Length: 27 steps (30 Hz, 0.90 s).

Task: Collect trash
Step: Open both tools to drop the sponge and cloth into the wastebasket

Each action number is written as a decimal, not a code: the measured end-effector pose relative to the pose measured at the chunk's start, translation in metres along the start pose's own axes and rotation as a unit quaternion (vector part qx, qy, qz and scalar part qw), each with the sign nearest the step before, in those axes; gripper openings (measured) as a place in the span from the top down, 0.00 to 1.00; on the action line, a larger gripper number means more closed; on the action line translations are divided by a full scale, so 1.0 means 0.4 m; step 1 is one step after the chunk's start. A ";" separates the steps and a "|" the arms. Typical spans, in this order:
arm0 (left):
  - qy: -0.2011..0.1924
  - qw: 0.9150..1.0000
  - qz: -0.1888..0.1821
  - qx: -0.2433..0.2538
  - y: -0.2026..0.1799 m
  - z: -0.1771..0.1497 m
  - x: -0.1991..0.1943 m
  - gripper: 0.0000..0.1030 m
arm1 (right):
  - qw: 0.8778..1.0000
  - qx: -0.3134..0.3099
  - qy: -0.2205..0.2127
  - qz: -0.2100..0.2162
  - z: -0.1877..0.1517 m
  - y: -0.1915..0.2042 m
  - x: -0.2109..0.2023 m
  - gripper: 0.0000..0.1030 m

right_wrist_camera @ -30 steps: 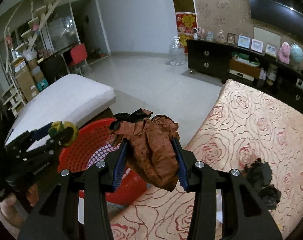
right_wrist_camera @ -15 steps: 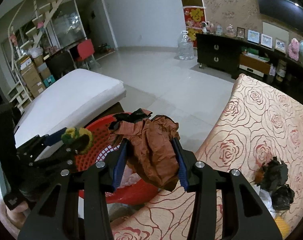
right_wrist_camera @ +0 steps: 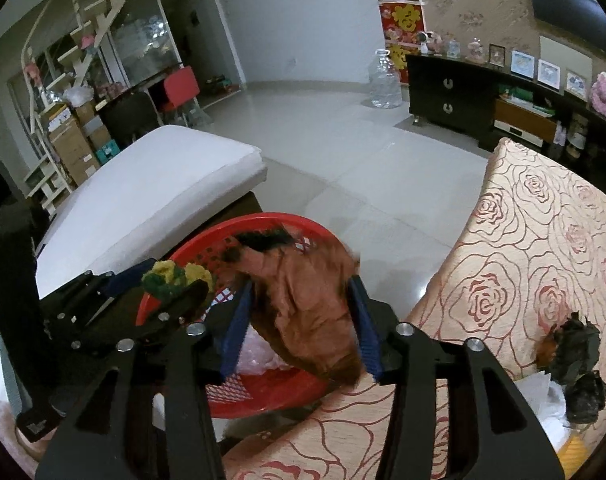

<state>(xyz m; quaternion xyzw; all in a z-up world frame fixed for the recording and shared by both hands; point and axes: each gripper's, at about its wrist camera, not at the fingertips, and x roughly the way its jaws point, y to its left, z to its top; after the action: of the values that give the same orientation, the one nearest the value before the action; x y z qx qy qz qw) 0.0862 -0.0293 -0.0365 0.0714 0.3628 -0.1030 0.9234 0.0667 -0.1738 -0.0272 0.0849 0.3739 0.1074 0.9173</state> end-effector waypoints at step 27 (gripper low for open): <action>-0.046 0.999 0.009 -0.016 0.015 0.009 -0.049 0.21 | 0.999 0.001 -0.015 -0.034 -0.012 -0.025 -0.030 0.40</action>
<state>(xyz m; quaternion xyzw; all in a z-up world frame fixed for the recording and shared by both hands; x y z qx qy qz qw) 0.0760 -0.0214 -0.0201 0.0555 0.3212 -0.0921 0.9409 0.0562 -0.1861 -0.0250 0.0747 0.3629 0.0742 0.9258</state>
